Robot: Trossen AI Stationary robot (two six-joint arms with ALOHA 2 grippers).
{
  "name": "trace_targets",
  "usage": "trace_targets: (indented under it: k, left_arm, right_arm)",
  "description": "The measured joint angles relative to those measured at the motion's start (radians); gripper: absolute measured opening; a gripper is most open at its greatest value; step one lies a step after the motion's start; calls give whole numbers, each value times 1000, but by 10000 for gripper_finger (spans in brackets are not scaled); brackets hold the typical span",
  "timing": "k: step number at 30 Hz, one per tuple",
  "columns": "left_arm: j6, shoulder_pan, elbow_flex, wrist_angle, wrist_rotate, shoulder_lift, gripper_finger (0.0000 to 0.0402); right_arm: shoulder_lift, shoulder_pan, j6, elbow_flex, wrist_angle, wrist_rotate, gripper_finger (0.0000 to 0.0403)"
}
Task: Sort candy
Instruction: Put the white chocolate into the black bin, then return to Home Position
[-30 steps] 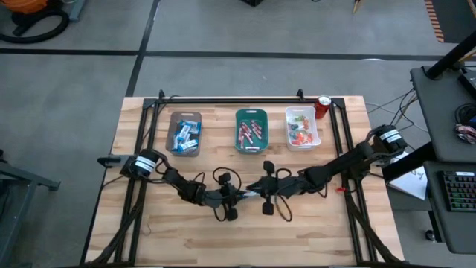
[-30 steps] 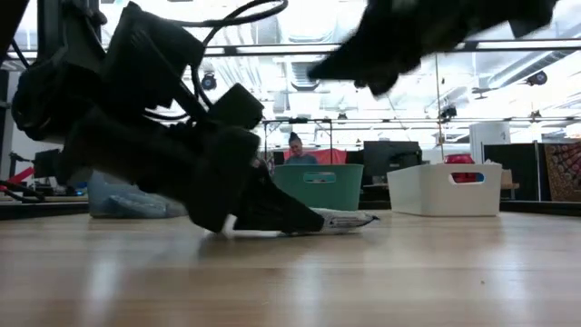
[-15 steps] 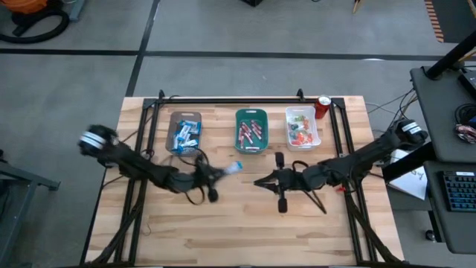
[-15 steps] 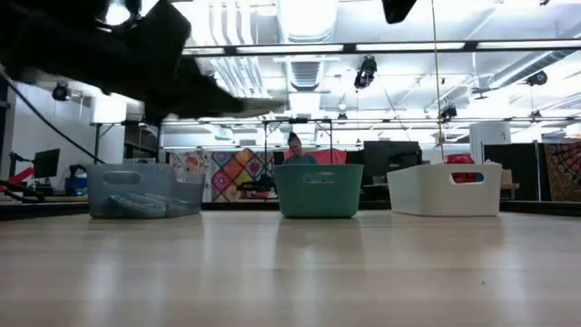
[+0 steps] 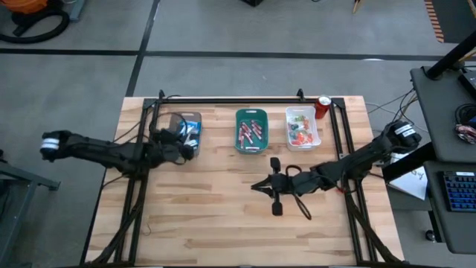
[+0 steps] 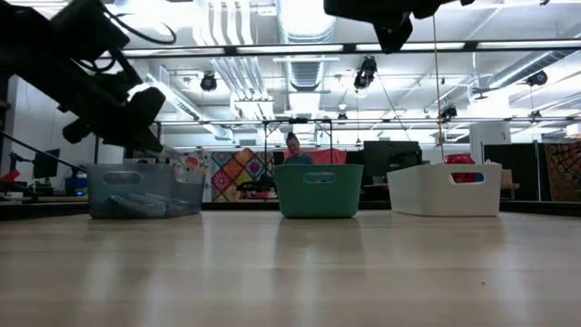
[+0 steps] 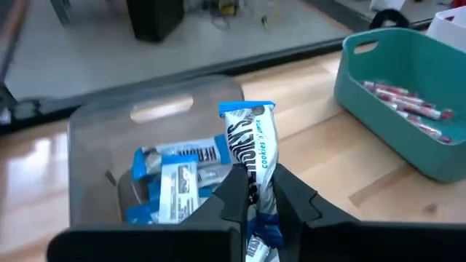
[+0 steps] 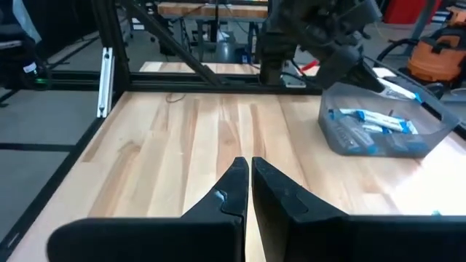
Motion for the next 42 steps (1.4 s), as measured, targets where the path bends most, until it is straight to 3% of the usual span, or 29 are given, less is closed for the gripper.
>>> trace_targets:
  k: [5,17,27,34,38,42]
  left_arm:
    - [25,104,0,-6,121,-19,19]
    - [32,113,1,-4,123,-16,55]
    - [32,109,3,-2,178,-20,127]
    - [315,-81,91,74,225,-89,139]
    - [523,-225,134,80,228,-158,125]
    - [616,-317,111,76,233,-258,105]
  right_arm:
    - [18,0,24,2,2,1,13]
    - [18,-1,32,2,-7,0,13]
    - [14,-3,-80,-12,33,-1,13]
    - [-17,-28,-116,-69,33,-2,13]
    - [-64,-75,-144,-145,88,-9,13]
    - [-152,-124,-165,-256,156,-14,13]
